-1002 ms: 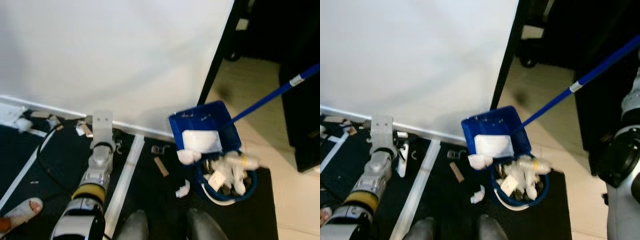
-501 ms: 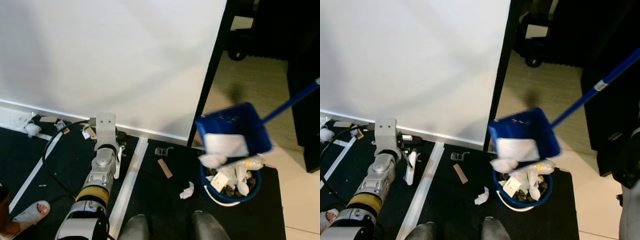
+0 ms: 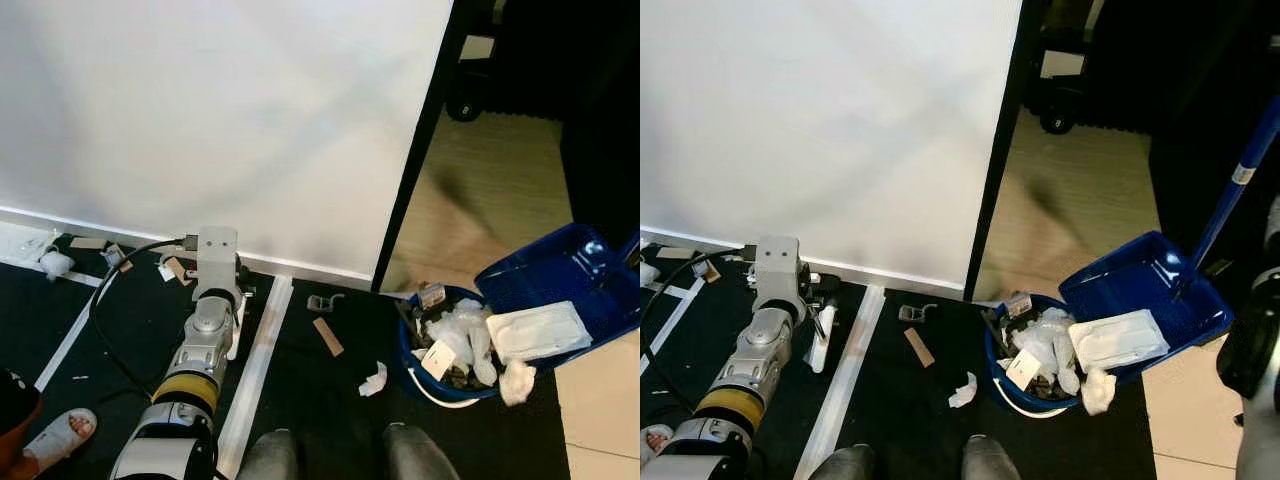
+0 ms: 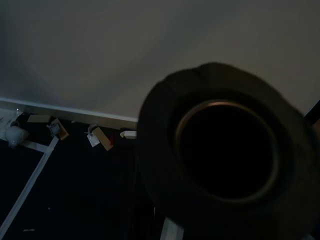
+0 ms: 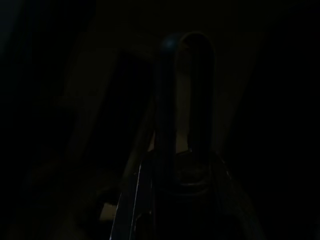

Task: Sweep floor

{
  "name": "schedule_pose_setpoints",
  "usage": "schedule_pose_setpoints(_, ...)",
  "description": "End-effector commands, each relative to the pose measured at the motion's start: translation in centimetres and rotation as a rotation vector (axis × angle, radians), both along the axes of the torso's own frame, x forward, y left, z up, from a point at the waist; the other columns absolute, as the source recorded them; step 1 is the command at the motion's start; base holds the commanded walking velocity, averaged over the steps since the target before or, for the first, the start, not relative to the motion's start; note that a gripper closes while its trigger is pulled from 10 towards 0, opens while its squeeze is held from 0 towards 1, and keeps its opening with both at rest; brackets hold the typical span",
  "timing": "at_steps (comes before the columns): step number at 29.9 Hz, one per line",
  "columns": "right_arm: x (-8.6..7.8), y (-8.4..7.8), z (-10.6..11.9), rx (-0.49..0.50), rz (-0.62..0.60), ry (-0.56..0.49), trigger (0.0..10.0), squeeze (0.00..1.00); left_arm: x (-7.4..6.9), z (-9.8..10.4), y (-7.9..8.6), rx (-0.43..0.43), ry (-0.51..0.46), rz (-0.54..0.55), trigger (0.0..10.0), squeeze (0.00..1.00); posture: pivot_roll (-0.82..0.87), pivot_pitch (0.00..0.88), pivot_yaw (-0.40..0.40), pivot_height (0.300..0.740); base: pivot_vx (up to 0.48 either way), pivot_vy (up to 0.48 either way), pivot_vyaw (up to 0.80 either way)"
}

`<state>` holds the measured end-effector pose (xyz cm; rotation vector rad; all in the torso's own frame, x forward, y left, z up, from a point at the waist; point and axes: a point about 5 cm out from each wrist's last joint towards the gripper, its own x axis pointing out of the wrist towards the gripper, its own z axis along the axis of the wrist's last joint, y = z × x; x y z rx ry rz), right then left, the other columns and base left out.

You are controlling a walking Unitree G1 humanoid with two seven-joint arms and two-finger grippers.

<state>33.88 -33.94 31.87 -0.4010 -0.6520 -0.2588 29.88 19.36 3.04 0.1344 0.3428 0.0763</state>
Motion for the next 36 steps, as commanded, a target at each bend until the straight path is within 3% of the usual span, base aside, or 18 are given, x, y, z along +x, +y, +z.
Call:
schedule_pose_setpoints(1,-0.3,1.0,1.1,-0.07,0.014,-0.077,10.0,0.0,-0.6,-0.9,-0.7,-0.033,0.044,-0.02,10.0,0.0,-0.01,0.035,-0.038,0.74,0.0,0.0,0.0)
schedule_pose_setpoints(3,-0.2,2.7,-0.3,-0.093,0.053,-0.118,10.0,0.0,-0.6,-0.9,-0.8,-0.028,0.047,-0.03,10.0,0.0,-0.01,0.039,-0.035,0.74,0.0,0.0,0.0)
schedule_pose_setpoints(6,-0.2,3.2,-0.7,-0.095,0.063,-0.131,10.0,0.0,-0.7,-0.9,-0.9,-0.025,0.047,-0.034,10.0,0.0,-0.01,0.039,-0.035,0.74,0.0,0.0,0.0)
schedule_pose_setpoints(11,0.0,5.9,-2.3,-0.038,0.103,-0.205,10.0,0.0,-0.7,-0.9,-0.6,-0.015,0.047,-0.03,10.0,0.0,0.0,0.035,-0.033,0.74,0.0,0.0,0.0)
schedule_pose_setpoints(17,0.1,6.8,-2.1,-0.024,0.122,-0.237,10.0,0.0,-0.7,-0.9,-0.5,-0.012,0.046,-0.027,10.0,0.0,0.0,0.034,-0.033,0.74,0.0,0.0,0.0)
schedule_pose_setpoints(19,0.3,8.7,-0.8,-0.106,0.179,-0.282,10.0,0.0,-0.6,-0.7,-0.4,-0.002,0.04,-0.026,10.0,0.0,0.01,0.024,-0.037,0.74,0.0,0.0,0.0)
schedule_pose_setpoints(20,0.3,8.7,-0.8,-0.106,0.179,-0.282,10.0,0.0,-0.6,-0.7,-0.4,-0.002,0.04,-0.026,10.0,0.0,0.01,0.024,-0.037,0.74,0.0,0.0,0.0)
schedule_pose_setpoints(22,0.2,9.6,0.5,-0.227,0.205,-0.305,10.0,0.0,-0.5,-0.6,-0.3,0.006,0.036,-0.026,10.0,0.0,0.01,0.021,-0.04,0.74,0.0,0.0,0.0)
schedule_pose_setpoints(25,0.1,9.5,1.5,-0.299,0.203,-0.317,10.0,0.0,-0.5,-0.6,-0.2,0.007,0.035,-0.025,10.0,0.0,0.01,0.019,-0.041,0.74,0.0,0.0,0.0)
schedule_pose_setpoints(27,-0.4,8.8,3.5,-0.394,0.169,-0.341,10.0,0.0,-0.6,-0.6,0.0,0.007,0.035,-0.023,10.0,0.0,0.01,0.016,-0.043,0.74,0.0,0.0,0.0)
schedule_pose_setpoints(29,-0.4,8.8,3.5,-0.394,0.169,-0.341,10.0,0.0,-0.6,-0.6,0.0,0.007,0.035,-0.023,10.0,0.0,0.01,0.016,-0.043,0.74,0.0,0.0,0.0)
schedule_pose_setpoints(32,-0.9,7.6,6.1,-0.405,0.119,-0.378,10.0,0.0,-0.6,-0.6,0.0,0.005,0.04,-0.025,10.0,0.0,0.01,0.014,-0.043,0.74,0.0,0.0,0.0)
schedule_pose_setpoints(34,-1.0,6.9,7.4,-0.349,0.112,-0.38,10.0,0.0,-0.6,-0.7,0.0,0.007,0.044,-0.028,10.0,0.0,0.01,0.013,-0.043,0.74,0.0,0.0,0.0)
schedule_pose_setpoints(35,-0.8,6.3,8.3,-0.271,0.129,-0.364,10.0,0.0,-0.5,-0.7,0.0,0.009,0.048,-0.031,10.0,0.0,0.01,0.01,-0.043,0.74,0.0,0.0,0.0)
schedule_pose_setpoints(36,0.0,5.4,8.7,-0.067,0.191,-0.302,10.0,0.0,-0.5,-0.7,0.1,0.016,0.052,-0.033,10.0,0.0,0.0,0.008,-0.043,0.74,0.0,0.0,0.0)
